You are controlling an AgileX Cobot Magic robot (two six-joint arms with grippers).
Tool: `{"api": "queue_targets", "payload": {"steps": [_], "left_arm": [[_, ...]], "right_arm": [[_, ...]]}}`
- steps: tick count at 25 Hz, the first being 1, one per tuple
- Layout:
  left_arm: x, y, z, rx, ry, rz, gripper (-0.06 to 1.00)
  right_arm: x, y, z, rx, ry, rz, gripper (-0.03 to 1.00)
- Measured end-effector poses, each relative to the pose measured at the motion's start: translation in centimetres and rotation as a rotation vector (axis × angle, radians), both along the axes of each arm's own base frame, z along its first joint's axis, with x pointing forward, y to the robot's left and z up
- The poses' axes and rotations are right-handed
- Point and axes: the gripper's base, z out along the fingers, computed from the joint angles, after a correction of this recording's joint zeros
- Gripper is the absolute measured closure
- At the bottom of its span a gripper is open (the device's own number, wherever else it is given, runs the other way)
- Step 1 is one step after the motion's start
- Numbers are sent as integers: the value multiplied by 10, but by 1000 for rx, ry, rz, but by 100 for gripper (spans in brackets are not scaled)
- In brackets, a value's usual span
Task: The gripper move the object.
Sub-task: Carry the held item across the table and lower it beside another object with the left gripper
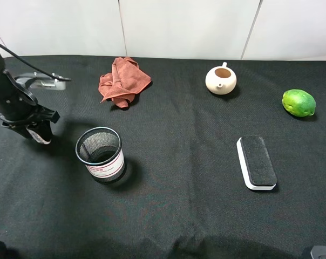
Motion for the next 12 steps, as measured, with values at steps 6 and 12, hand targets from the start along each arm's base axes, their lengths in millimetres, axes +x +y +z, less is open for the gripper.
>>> {"api": "queue_targets", "payload": {"steps": [6, 12], "left_arm": [[-9, 0, 42, -8, -84, -4, 43], [-23, -1, 77, -15, -131, -12, 43]], "right_arm": [[0, 0, 0, 0, 0, 0, 27], [0, 0, 0, 0, 0, 0, 27]]}}
